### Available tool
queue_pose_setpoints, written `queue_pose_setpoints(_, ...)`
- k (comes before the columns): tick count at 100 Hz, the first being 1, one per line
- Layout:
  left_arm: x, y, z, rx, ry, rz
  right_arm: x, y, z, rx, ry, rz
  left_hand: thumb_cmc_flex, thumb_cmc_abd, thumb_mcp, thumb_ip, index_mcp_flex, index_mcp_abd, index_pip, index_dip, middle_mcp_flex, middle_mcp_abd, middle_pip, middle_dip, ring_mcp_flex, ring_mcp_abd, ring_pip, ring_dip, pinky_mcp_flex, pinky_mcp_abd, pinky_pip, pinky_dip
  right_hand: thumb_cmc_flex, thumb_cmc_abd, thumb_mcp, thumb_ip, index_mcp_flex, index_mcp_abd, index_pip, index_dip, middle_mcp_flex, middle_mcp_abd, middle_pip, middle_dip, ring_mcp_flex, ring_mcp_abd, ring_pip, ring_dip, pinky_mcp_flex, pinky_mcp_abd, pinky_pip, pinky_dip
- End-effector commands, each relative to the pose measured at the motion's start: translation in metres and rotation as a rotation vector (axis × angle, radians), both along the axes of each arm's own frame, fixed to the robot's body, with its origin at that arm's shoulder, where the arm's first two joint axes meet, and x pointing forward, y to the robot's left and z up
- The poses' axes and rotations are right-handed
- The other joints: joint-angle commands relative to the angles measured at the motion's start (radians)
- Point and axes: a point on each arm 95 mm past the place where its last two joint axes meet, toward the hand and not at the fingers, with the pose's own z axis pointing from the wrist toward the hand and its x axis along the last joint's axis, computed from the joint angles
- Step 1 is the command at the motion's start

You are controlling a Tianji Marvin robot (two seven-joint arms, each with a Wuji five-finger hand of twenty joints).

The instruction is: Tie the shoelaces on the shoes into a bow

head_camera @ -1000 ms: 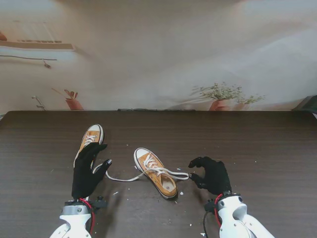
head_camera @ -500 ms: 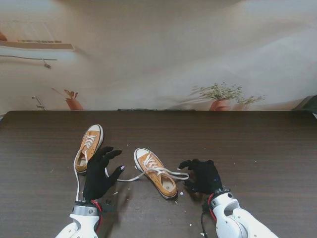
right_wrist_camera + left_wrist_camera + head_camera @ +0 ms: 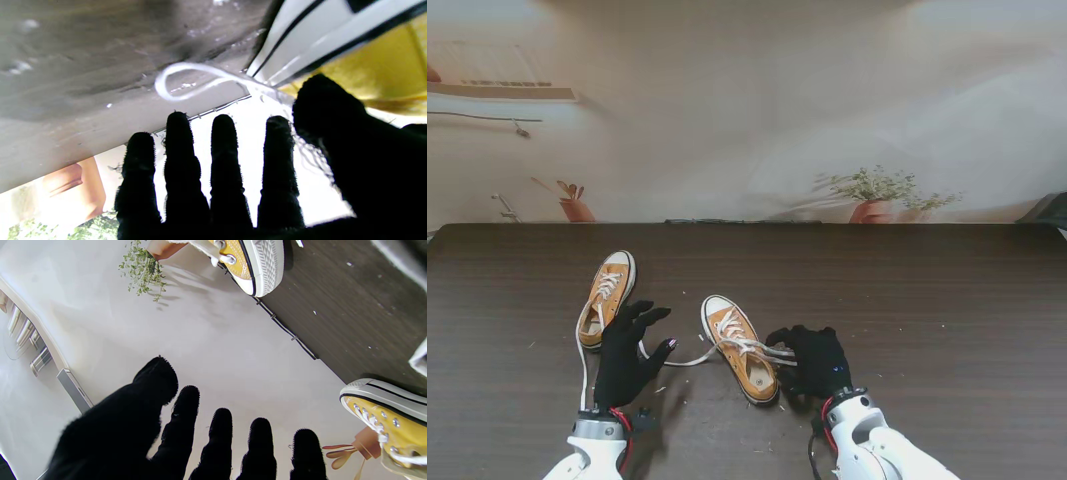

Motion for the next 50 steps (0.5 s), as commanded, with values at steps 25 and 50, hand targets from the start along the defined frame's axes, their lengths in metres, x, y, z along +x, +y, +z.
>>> queue_pose_setpoints(25, -0.004, -0.003, -0.004, -0.026, 0.017, -0.005, 0.002, 0.014, 0.001, -0.018, 0.024, 0.004, 0.024, 0.020, -0.007, 0.001, 0.033, -0.024, 0.007, 0.021, 0.013, 0.006, -0.009, -0.016, 0.009, 0.002, -0.018, -0.015, -0.014, -0.048, -0.004, -0.008, -0.023, 0.009, -0.006, 0.007, 0.139, 0.026, 0.061, 0.037, 0.034, 0.000, 0.021, 0.013, 0.035, 0.003, 0.011, 0.006, 0.032, 0.022, 0.033, 0.008)
queue_pose_setpoints(50, -0.004, -0.005, -0.004, -0.035, 0.018, -0.007, 0.007, 0.020, -0.002, -0.015, 0.038, -0.024, 0.029, 0.027, -0.013, 0.001, 0.045, -0.024, 0.013, 0.024, 0.018, 0.007, -0.008, -0.015, 0.012, 0.004, -0.016, -0.014, -0.014, -0.045, -0.002, -0.008, 0.044, 0.069, -0.043, -0.138, 0.223, -0.010, 0.222, -0.106, 0.072, 0.011, 0.015, 0.010, 0.057, 0.006, 0.015, 0.005, 0.045, 0.031, 0.053, -0.006)
